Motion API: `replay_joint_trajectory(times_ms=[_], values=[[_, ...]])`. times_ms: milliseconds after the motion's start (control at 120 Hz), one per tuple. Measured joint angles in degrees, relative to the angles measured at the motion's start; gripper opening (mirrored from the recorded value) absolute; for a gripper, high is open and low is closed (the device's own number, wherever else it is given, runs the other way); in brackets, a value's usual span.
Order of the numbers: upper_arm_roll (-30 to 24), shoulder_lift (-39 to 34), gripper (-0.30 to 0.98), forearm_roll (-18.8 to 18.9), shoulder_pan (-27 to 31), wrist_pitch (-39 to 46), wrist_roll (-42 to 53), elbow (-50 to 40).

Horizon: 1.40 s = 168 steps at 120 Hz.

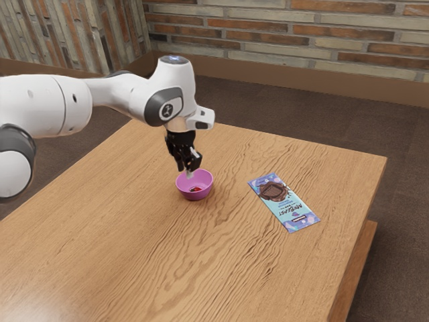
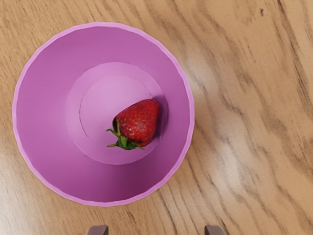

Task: Take strawberry from the bowl

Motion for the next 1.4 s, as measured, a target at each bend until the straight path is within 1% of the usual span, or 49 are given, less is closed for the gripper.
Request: replay_joint_trajectory(times_ms=[100,200,433,883,967,1075,1158,1400], values=[[1.3,-0.1,0.17,-0.2,0.0,2.6,2.1,-2.0],[1.6,0.2,0.16,0.5,-0.4,5.1,5.1,-2.3],[1.6,2.7,0.21,2.0,0.0,9.2,11.7,-2.6],[1.5,5.2,0.21,1.9,0.0,13.4,19.6,-2.0],[1.5,5.5,0.21,1.1,0.6,14.0,20.6,-1.9],[1.5,5.5,0.2,-2.3,1.1,14.5,22.3,-1.6],[1.6,5.7,0.2,-4.1,1.4,14.8,23.4,-1.5],[1.6,6.8,0.19,-5.7,1.8,15.2,25.8,-1.4]])
